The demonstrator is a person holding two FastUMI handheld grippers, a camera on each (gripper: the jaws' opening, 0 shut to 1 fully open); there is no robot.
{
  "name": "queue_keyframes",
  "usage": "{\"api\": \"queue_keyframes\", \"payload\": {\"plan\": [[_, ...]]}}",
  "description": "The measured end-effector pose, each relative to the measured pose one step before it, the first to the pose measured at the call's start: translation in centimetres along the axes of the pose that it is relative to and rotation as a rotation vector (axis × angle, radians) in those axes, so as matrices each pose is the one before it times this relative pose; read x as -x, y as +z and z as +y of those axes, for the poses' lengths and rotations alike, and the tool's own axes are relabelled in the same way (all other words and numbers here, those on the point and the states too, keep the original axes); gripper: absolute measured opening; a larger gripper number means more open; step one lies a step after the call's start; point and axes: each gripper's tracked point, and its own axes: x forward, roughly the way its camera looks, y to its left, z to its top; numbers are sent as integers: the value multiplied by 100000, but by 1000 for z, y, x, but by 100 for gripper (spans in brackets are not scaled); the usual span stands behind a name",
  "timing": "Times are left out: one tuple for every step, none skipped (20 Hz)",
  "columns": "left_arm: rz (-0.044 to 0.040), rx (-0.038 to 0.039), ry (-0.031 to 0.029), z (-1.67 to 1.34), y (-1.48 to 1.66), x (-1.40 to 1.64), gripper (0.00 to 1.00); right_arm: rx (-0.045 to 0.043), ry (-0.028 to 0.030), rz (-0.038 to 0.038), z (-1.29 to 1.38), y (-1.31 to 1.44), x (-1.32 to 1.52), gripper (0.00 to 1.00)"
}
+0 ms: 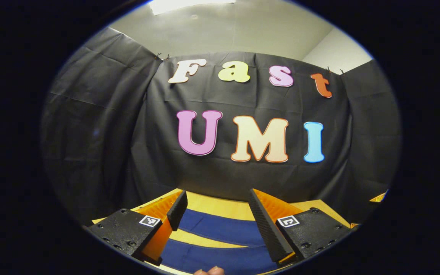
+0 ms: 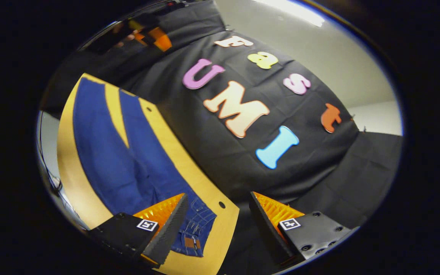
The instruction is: Grasp the waist and the cuffs of the jeans and fold them to make the two legs overlap; first hold the waist and fold one-third of the jeans toward the cuffs, then hold the cuffs and fold the remaining one-third in the same direction to finish folding.
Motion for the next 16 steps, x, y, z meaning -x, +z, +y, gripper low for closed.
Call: {"api": "queue_keyframes", "payload": {"plan": [[731,-503,1451,320,-225,273,93,3382,3962,180,1226,-886,112,99],[609,-440,1600,341,-112,235,93,2582,3702,747,1299,-872,-223,99],[332,-299,1337,238,-36,78,94,1608,4094,2041,1147,-1481,-47,98],[122,-237,1120,200,101,210,95,1341,4064,2519,1322,-1400,-316,99],[-204,-320,864,177,296,201,95,1658,3589,2301,1152,-1297,-165,99],[-453,-618,774,131,150,162,95,1983,2918,1884,951,-1073,-179,99],[-409,-1034,750,119,215,150,95,2539,2357,1995,864,-1071,-85,99],[-208,-1247,683,127,-60,103,95,2775,2097,1901,717,-987,-172,99],[18,-1199,551,113,28,215,95,2818,1922,1855,512,-925,-774,99],[225,-913,365,17,18,196,95,3487,1449,2016,321,-814,-609,99],[422,-696,187,-14,-88,71,95,3953,1430,1871,739,-793,-526,99],[537,-521,115,-17,-193,157,94,3553,1911,850,675,-409,-381,99],[623,-428,-48,-48,-134,40,94,3145,2346,625,834,-298,-49,99],[478,-433,150,50,-97,114,94,2594,2093,-529,555,-70,-52,100],[241,-548,349,124,4,104,94,2830,1050,-428,343,14,-218,99],[162,-517,426,101,-57,28,94,2960,-444,-866,-11,275,-401,99]]}}
